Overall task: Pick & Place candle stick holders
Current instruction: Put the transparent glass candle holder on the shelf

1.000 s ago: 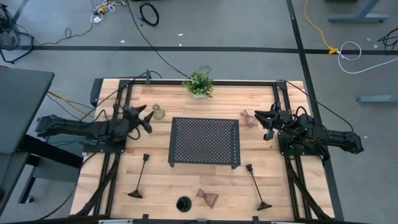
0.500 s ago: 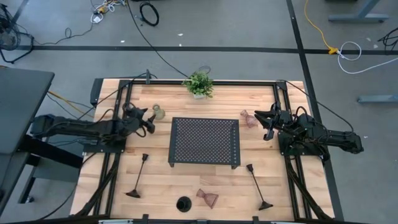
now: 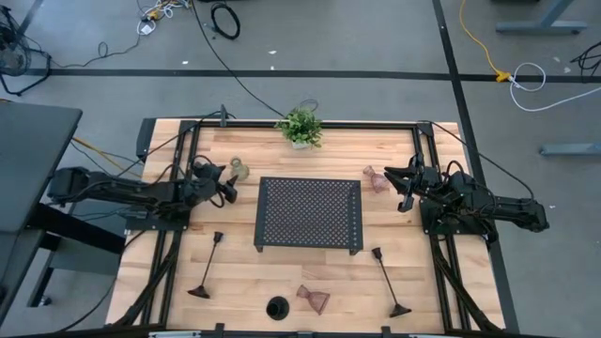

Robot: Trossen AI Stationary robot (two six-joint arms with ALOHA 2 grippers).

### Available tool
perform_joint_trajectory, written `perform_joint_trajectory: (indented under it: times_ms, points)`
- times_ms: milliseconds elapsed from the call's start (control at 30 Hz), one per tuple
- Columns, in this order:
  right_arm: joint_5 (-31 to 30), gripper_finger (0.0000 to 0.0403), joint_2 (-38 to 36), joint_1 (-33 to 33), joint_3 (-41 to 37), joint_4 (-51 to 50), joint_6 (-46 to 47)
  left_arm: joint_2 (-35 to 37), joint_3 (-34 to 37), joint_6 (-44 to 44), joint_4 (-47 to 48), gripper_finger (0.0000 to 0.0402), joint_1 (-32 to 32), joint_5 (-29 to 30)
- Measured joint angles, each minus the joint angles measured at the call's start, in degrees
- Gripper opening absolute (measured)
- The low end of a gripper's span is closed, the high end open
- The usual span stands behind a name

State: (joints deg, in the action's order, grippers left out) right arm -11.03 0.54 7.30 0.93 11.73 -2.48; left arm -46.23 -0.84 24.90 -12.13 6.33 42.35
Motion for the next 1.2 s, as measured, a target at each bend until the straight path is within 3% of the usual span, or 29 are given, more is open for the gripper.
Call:
perform_joint_trajectory:
  times_ms: [367,800,1200]
  points:
    - [0.1,0.0063,0.0,0.0,0.0,0.0,0.0,-5.9,0.0,-3.0,-7.7,0.0278,3.1,0.8]
    - [0.1,0.0063,0.0,0.0,0.0,0.0,0.0,-12.7,-0.1,-5.1,-18.2,0.0278,8.2,-5.1]
    - [0.1,0.0063,0.0,0.0,0.0,0.0,0.0,-19.2,-0.1,-5.0,-25.4,0.0278,11.5,-6.7]
